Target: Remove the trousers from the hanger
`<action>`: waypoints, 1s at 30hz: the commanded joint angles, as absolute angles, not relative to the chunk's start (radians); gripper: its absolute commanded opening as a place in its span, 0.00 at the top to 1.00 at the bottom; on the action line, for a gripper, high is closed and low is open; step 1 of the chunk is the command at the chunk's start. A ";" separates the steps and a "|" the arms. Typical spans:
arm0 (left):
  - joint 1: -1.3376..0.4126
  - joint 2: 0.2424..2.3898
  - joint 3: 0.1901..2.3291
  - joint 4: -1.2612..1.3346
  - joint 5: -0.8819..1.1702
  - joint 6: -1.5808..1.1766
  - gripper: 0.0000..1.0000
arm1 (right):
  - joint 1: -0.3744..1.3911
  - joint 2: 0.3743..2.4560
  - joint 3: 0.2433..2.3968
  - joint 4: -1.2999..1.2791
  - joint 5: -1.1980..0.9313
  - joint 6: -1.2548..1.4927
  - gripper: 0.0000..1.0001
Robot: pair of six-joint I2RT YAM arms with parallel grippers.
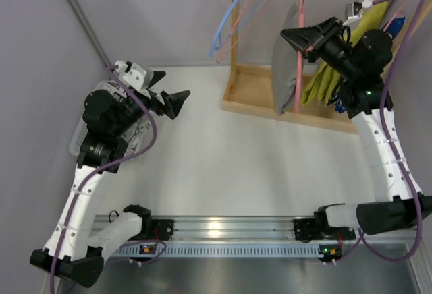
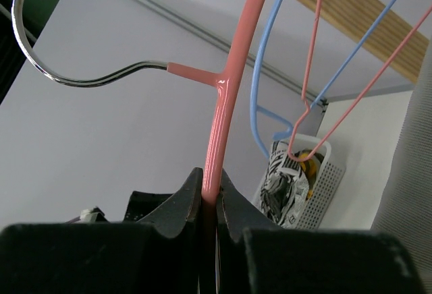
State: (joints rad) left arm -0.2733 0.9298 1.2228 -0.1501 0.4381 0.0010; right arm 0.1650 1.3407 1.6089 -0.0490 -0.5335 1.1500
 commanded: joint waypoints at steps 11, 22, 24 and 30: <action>-0.629 0.776 0.859 0.133 0.465 0.770 0.01 | 0.181 1.074 1.589 -0.232 -0.436 1.161 1.00; -1.113 1.002 0.570 0.812 0.168 0.809 0.01 | 0.181 1.143 1.768 -0.344 -0.324 1.204 1.00; -1.149 1.076 0.629 0.863 0.056 0.737 0.01 | 0.181 1.161 1.796 -0.338 -0.324 1.209 1.00; -1.173 1.310 0.767 1.031 -0.060 0.586 0.01 | 0.184 1.172 1.812 -0.336 -0.305 1.206 1.00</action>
State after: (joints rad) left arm -1.1633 1.2625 0.6834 0.7929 0.0479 0.6930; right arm 0.1749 1.1915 1.7512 -0.4576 -0.3225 1.2160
